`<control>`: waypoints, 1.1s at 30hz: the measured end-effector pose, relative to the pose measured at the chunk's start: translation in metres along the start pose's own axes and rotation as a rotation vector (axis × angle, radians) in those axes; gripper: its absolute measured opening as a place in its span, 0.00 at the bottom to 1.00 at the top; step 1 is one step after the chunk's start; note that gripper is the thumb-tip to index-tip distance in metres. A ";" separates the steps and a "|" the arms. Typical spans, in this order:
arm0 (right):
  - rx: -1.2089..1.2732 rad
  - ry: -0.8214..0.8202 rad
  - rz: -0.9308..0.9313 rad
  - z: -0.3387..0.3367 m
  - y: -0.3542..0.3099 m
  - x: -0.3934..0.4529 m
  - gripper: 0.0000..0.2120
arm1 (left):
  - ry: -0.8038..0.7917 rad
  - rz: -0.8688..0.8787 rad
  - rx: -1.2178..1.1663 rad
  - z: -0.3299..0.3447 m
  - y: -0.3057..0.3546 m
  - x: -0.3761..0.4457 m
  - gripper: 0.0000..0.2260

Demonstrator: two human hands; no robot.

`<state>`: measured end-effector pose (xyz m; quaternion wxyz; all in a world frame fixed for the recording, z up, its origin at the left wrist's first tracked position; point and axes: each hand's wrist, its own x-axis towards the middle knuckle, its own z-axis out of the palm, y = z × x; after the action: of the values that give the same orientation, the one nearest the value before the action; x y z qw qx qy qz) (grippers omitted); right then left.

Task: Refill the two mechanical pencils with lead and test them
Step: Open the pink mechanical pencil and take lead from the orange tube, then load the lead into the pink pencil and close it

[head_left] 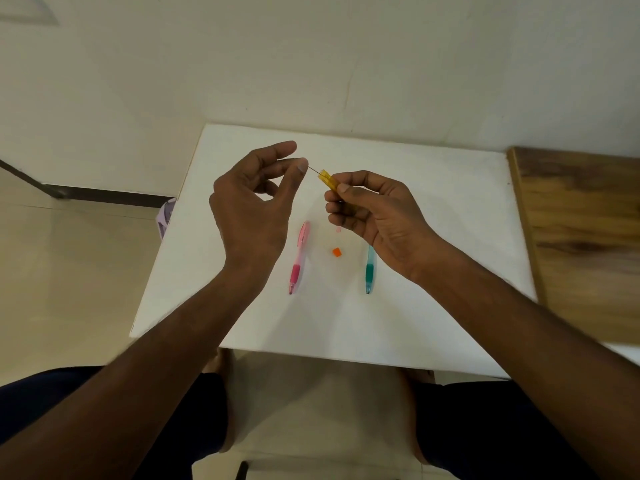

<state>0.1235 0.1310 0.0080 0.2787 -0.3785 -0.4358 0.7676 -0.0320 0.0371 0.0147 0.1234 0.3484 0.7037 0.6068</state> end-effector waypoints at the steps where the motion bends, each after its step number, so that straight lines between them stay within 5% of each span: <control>1: 0.000 0.000 0.002 0.000 0.000 0.000 0.07 | 0.001 0.000 -0.001 0.000 0.000 0.001 0.12; 8: -0.157 0.019 -0.036 -0.008 0.001 0.005 0.07 | 0.046 0.028 -0.016 -0.003 0.003 0.010 0.10; 15: -0.321 0.218 -0.009 -0.027 -0.002 0.017 0.06 | 0.175 0.002 -0.064 -0.022 0.001 0.040 0.08; 22: -0.492 0.433 0.004 -0.025 0.002 0.042 0.02 | 0.020 -0.070 0.006 -0.014 -0.004 0.029 0.07; 33: -1.259 0.324 -0.031 -0.030 0.024 0.045 0.10 | -0.314 -0.157 0.210 -0.008 -0.018 0.015 0.05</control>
<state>0.1212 0.1682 -0.0382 0.0766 -0.5741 -0.7602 0.2944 -0.0537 0.0397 0.0031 0.2412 0.3938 0.7604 0.4568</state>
